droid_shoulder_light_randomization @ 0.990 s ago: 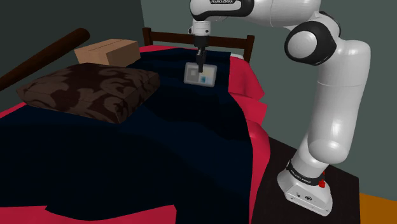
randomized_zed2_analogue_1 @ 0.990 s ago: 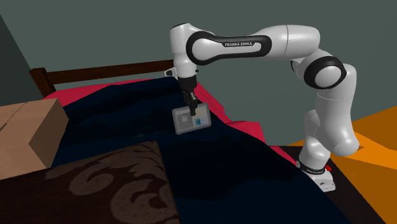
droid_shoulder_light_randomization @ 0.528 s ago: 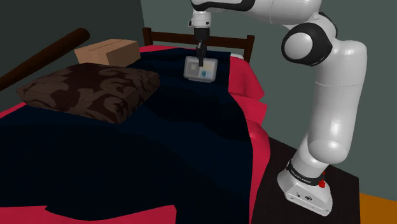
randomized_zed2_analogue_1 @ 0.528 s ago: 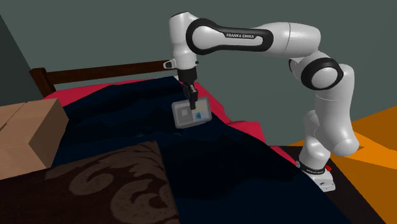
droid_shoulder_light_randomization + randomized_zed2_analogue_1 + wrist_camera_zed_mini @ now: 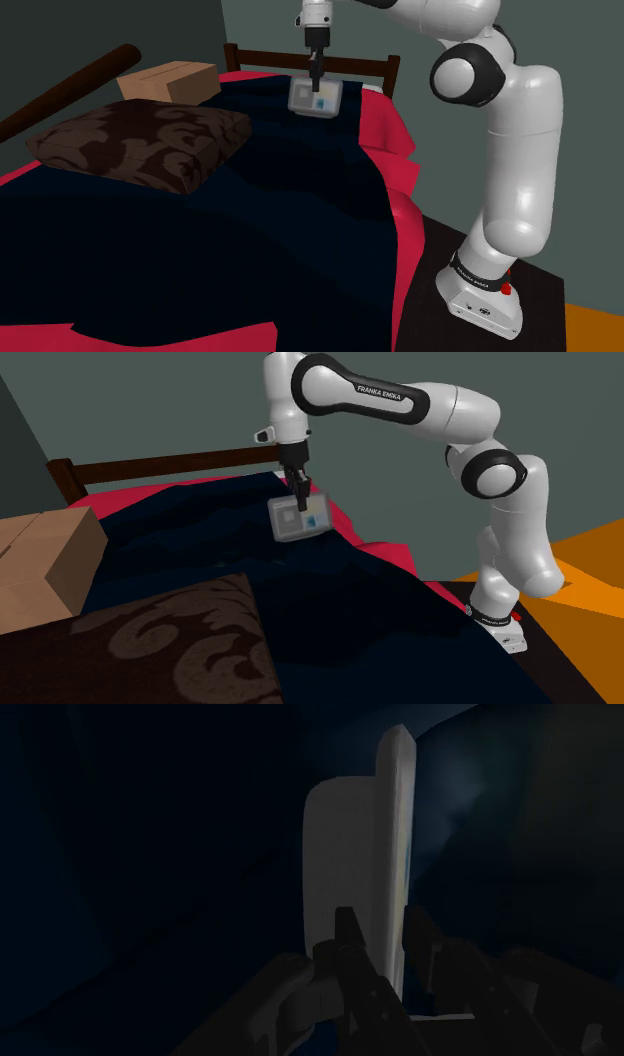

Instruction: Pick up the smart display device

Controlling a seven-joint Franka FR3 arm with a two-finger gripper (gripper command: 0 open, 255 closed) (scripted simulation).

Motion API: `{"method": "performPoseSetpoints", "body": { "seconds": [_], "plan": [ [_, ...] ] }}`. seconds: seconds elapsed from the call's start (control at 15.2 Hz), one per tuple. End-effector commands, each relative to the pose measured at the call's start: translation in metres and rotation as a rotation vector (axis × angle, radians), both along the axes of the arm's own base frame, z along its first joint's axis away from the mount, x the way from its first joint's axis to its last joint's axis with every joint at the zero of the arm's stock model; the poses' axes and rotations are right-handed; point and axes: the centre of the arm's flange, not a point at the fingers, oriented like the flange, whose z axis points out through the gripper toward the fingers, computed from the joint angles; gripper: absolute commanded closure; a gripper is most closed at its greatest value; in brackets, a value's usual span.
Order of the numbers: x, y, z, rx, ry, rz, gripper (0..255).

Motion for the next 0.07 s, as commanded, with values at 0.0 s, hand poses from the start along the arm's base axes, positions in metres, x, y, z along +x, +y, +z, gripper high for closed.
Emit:
{"method": "performPoseSetpoints", "body": {
  "seconds": [0.0],
  "plan": [
    [-0.0007, -0.0004, 0.0035, 0.0, 0.0, 0.0, 255]
  ]
}}
